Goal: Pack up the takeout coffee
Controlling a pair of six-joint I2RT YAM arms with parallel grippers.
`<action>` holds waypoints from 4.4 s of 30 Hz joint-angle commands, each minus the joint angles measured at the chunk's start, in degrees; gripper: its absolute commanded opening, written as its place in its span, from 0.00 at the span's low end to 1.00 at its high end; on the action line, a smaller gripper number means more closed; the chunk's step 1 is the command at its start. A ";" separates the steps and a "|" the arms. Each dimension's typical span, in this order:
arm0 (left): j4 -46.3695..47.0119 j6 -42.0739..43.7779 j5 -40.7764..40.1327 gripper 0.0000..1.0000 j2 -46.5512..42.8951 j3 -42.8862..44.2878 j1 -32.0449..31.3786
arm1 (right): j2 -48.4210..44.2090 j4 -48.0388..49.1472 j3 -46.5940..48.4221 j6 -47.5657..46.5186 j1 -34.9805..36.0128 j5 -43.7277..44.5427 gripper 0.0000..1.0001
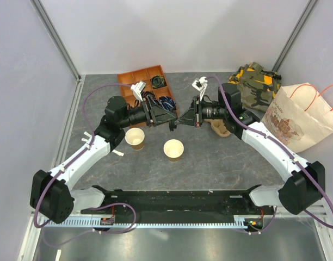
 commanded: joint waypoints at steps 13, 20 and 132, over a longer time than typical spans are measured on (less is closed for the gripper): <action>-10.16 9.87 2.34 1.00 -13.44 -9.38 8.76 | 3.72 -36.71 13.59 -37.75 1.17 6.60 0.00; -29.38 24.88 5.24 1.00 -13.56 -0.79 16.14 | 9.79 -53.25 20.72 -57.80 17.56 25.65 0.00; -27.70 24.22 25.79 0.87 -6.34 -2.49 29.24 | 18.34 -61.27 43.58 -53.63 21.15 34.91 0.64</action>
